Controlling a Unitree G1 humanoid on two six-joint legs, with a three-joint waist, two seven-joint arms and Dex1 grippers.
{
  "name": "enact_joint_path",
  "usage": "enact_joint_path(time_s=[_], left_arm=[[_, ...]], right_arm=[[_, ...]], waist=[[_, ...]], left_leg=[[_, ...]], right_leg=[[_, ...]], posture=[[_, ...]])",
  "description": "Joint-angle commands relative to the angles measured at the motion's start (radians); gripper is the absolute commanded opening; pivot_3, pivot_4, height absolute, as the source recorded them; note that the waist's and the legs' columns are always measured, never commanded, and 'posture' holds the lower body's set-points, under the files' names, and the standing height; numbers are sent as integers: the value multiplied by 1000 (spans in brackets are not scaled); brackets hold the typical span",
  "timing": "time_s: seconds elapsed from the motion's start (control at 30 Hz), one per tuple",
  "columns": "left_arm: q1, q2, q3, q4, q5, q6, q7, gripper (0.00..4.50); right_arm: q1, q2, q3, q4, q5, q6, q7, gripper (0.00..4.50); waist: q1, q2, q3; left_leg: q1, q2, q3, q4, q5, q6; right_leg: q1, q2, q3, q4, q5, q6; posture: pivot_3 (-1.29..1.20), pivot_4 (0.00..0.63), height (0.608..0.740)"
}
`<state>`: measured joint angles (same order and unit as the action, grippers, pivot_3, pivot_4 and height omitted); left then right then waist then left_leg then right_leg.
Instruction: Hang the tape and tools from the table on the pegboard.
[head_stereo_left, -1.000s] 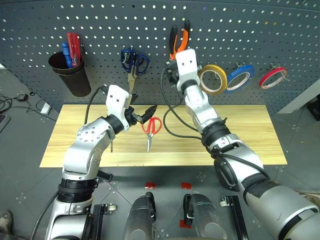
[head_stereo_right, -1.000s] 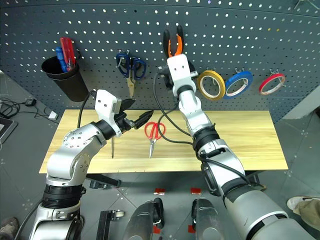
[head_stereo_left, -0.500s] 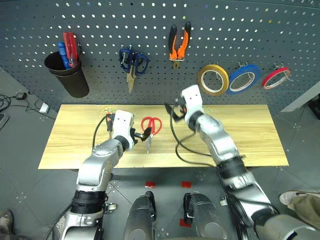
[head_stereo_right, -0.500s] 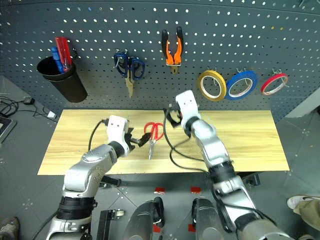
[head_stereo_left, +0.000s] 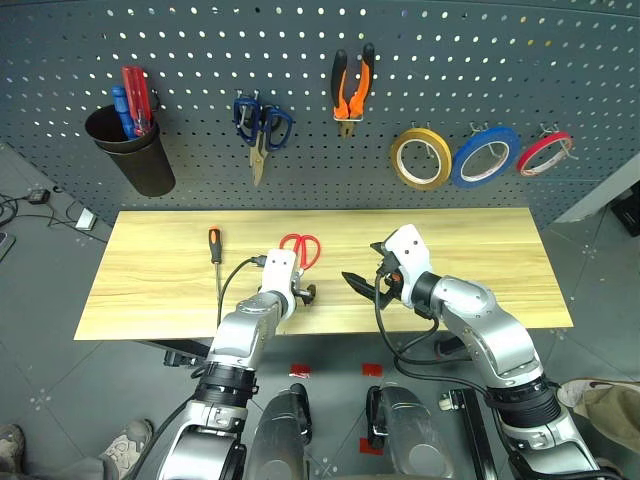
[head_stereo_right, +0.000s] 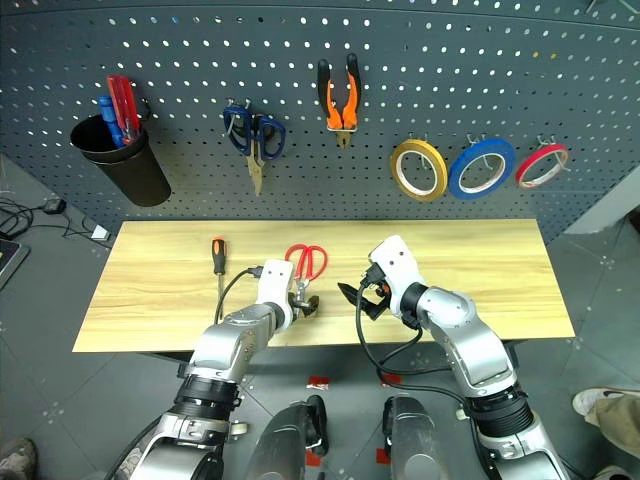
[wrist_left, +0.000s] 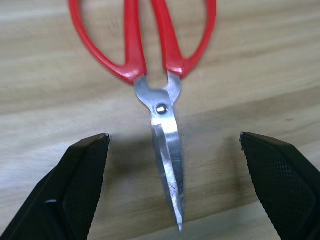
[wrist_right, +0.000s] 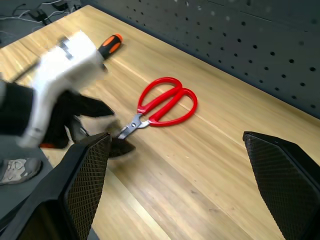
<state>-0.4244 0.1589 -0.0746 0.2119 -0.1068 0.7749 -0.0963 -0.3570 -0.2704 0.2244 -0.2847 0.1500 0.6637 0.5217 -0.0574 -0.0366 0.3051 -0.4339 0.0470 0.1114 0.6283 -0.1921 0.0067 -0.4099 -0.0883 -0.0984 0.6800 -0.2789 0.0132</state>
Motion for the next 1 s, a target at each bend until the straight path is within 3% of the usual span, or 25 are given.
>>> enact_joint_path(time_s=[0.03, 0.17, 0.27, 0.6, 0.67, 0.9, 1.0], left_arm=[[-30, -2, -24, 87, 49, -42, 7, 4386], [-44, -21, -9, 173, 56, -19, 10, 4386], [-43, -34, 21, 207, 37, -11, 0, 3878], [-47, -57, 98, 239, 3, -2, -49, 771], [-48, -54, 100, 241, 5, -5, -62, 330], [12, -33, 82, 136, 13, -31, -109, 330], [101, 10, 35, -40, 53, -145, -131, 330]], right_arm=[[-4, -6, 4, -50, 23, 1, 16, 4487], [1, -16, 4, -54, 35, 9, 32, 4487], [2, -29, 6, -54, 38, 8, 41, 4500], [-31, -63, 5, -62, 20, -3, 26, 4500], [-34, -68, 7, -71, 20, -1, 24, 4500], [-30, -72, 5, -95, 0, -11, -4, 4500], [-16, -82, 6, -141, -22, -61, -12, 4500]], waist=[[1, 0, 0], [0, 0, 0], [0, 0, 0], [0, 1, -2], [1, 1, -2], [-1, 1, -2], [-2, 1, -2]], left_leg=[[0, 0, 0, 0, 1, -1], [0, 0, 0, 0, 1, -2], [1, 0, 0, 0, 1, -1], [1, -1, 0, 0, 0, -1], [1, -1, -1, 0, 0, -1], [2, -1, 0, 0, 0, -1], [2, -1, 0, 0, 0, -2]], right_leg=[[0, 0, 0, 0, 0, 0], [0, 0, 0, -1, 0, 0], [1, 0, 0, -1, 0, 0], [2, -1, -1, 0, -1, 1], [3, -1, -2, -1, -1, 1], [3, -1, -1, -1, -1, 1], [3, -1, -1, -1, 0, 1]], posture=[[-194, 307, 740], [-198, 305, 740], [-203, 302, 740], [-217, 297, 740], [-217, 297, 740], [-227, 293, 740], [-232, 290, 740]])
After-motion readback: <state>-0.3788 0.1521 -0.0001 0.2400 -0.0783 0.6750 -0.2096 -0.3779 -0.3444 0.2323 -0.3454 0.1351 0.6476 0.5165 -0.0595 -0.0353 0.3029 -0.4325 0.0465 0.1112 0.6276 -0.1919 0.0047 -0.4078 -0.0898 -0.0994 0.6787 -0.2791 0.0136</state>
